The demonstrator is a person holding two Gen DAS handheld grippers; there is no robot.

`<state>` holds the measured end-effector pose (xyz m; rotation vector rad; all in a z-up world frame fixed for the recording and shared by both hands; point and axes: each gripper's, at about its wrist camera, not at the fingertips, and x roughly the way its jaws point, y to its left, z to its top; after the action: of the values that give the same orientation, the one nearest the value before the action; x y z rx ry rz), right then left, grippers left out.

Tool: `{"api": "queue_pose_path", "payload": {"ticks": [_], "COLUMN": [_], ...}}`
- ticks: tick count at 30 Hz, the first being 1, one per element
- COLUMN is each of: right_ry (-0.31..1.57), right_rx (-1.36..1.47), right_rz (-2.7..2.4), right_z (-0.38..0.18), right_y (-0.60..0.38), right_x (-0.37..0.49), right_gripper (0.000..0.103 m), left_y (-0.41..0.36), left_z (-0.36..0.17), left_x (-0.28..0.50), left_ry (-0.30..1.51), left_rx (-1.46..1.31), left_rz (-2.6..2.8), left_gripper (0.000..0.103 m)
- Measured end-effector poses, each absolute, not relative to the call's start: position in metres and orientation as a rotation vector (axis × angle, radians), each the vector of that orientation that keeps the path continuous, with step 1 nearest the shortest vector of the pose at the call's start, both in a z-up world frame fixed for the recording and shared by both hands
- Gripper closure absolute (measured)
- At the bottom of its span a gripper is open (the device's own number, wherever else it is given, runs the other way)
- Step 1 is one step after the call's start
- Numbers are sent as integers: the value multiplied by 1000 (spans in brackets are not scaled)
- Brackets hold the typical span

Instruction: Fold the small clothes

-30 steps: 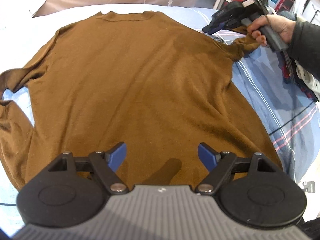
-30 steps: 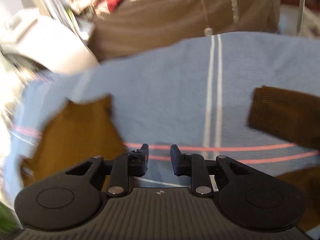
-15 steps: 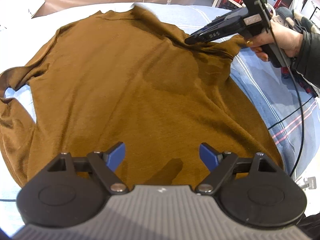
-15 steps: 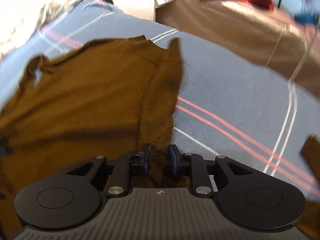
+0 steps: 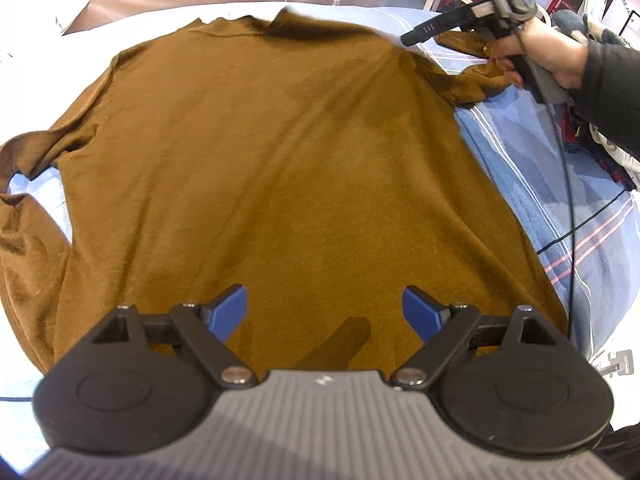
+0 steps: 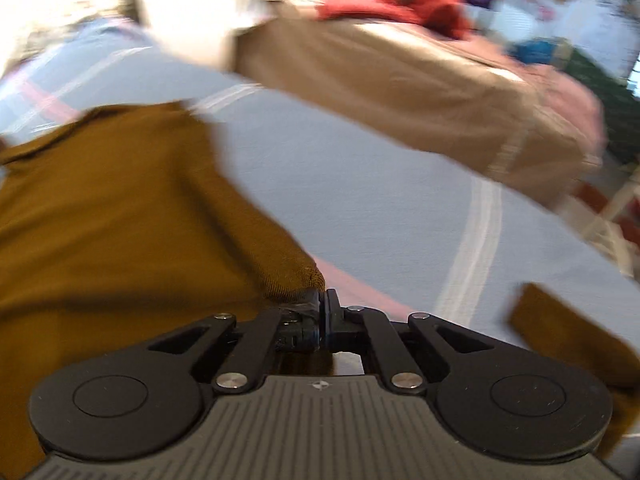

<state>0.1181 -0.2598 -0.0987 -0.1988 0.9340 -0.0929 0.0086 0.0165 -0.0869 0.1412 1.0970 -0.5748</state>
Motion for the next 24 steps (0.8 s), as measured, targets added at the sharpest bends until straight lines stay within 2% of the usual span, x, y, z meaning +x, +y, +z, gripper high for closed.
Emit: {"api": "queue_pose_path", "payload": {"ticks": [3, 6, 8, 10, 11, 13, 14, 20, 21, 22, 24], "right_ry": [922, 938, 877, 881, 918, 1022, 1013, 787, 738, 684, 614], "right_rx": [-319, 37, 137, 219, 222, 153, 113, 49, 8, -23, -50], "right_rz": [-338, -240, -138, -65, -66, -81, -85, -317, -417, -520, -655], "right_z": [-106, -101, -94, -96, -102, -116, -117, -72, -62, -53, -46], "right_y": [-274, -300, -295, -289, -284, -271, -264, -270, -274, -278, -293], "right_x": [139, 142, 139, 141, 145, 152, 150, 102, 89, 75, 47], "right_gripper": [103, 100, 77, 20, 12, 19, 19, 21, 16, 1, 0], "left_y": [19, 22, 23, 23, 24, 25, 25, 28, 28, 28, 25], "left_z": [-87, -88, -88, -86, -86, -84, -84, -88, -89, -89, -90], "left_x": [8, 9, 11, 13, 13, 12, 12, 10, 10, 10, 9], "left_ry": [1100, 1103, 1103, 1100, 1096, 1089, 1087, 1104, 1104, 1104, 1103], "left_rx": [141, 134, 128, 125, 122, 118, 118, 122, 119, 115, 109], "left_rz": [-569, -562, -555, -551, -551, -550, -548, -534, -534, -535, -546], "left_gripper": [17, 16, 16, 16, 16, 14, 12, 11, 11, 10, 10]}}
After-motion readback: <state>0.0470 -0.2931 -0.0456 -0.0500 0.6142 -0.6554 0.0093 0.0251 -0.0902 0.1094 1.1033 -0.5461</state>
